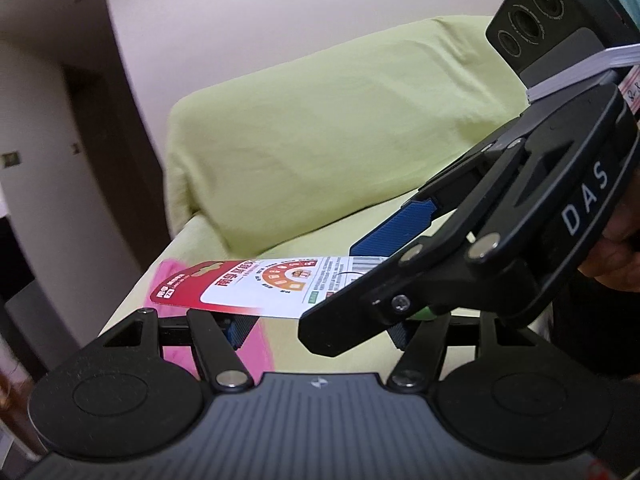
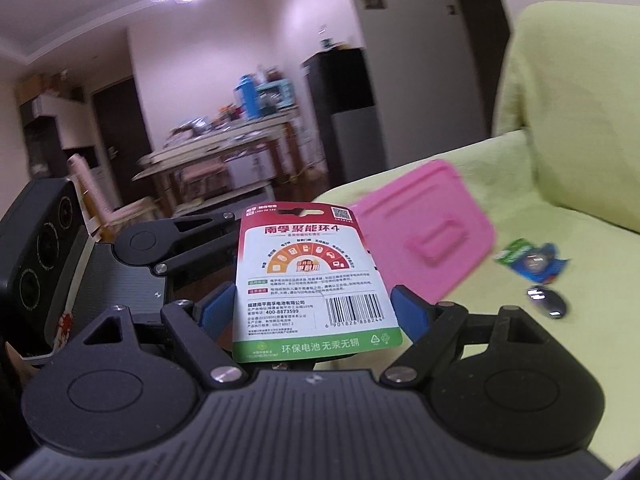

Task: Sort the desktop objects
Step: 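Carry the battery card with the right gripper over the pink tub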

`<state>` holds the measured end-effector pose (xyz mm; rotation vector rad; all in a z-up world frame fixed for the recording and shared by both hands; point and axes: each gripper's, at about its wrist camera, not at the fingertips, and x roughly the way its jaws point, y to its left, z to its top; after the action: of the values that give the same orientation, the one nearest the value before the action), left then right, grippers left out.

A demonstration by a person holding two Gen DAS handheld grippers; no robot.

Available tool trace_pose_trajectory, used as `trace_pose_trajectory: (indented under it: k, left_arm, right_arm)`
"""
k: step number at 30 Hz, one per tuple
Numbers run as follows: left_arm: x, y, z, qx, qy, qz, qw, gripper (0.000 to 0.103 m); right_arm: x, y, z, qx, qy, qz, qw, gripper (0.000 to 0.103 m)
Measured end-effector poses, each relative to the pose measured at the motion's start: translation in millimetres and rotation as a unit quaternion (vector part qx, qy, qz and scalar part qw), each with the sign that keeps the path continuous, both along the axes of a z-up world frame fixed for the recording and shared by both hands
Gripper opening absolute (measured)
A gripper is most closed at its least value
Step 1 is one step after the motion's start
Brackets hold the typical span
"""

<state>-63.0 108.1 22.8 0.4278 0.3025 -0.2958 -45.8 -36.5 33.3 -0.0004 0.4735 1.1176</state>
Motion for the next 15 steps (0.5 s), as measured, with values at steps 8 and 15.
trace_pose_trajectory:
  k: [8, 15]
  left_arm:
    - [-47.6, 32.8, -24.6, -0.006, 0.028, 0.071, 0.9971, 0.065]
    - [-83.5, 80.2, -51.8, -0.013, 0.078, 0.139, 0.9871, 0.065]
  right_arm:
    - [-46.3, 52.4, -15.7, -0.047, -0.004, 0.084, 0.995, 0.081]
    - [-79.9, 113.5, -41.5, -0.101, 0.035, 0.167, 0.98, 0.081]
